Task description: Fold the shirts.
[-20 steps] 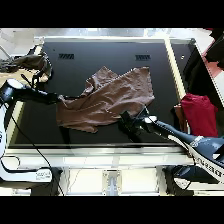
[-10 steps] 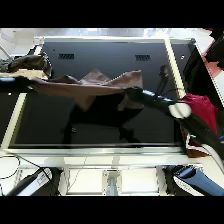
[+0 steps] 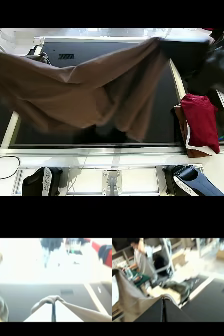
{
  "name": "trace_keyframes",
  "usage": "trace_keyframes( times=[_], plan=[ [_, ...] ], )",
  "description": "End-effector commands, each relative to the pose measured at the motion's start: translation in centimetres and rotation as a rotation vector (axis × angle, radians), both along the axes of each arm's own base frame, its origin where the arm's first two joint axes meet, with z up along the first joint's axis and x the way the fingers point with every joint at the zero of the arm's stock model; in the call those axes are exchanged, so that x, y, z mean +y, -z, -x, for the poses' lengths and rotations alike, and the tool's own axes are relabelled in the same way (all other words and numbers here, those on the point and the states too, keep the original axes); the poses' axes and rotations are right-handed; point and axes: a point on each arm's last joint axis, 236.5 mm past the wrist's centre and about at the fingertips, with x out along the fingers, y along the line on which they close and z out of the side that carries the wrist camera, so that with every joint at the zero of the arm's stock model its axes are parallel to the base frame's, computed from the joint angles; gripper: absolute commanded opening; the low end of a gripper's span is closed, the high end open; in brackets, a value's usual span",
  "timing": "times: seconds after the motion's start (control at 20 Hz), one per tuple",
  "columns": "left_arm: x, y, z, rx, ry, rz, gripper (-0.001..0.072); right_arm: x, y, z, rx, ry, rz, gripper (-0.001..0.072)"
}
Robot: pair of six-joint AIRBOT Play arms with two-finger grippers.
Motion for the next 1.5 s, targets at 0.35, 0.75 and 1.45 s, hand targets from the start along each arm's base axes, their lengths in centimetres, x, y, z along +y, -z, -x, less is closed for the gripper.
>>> trace_keyframes(
  times=[0.35, 0.75, 1.45],
  plan=[
    [2.4, 16.3, -14.8, 0.569, 0.172, 0.176, 0.0008, -0.7, 18.1, -20.6, 0.320, 0.253, 0.404, 0.0011],
    [4.6, 36.0, -30.5, 0.747, 0.062, 0.499, 0.0685, -6.5, 33.5, -36.2, 0.581, 0.512, 0.080, 0.0521],
    [20.5, 36.2, -7.3, 0.830, -0.206, 0.891, 0.0442, -25.1, 29.0, -14.2, 0.926, 0.616, 0.610, 0.0487]
  ],
)
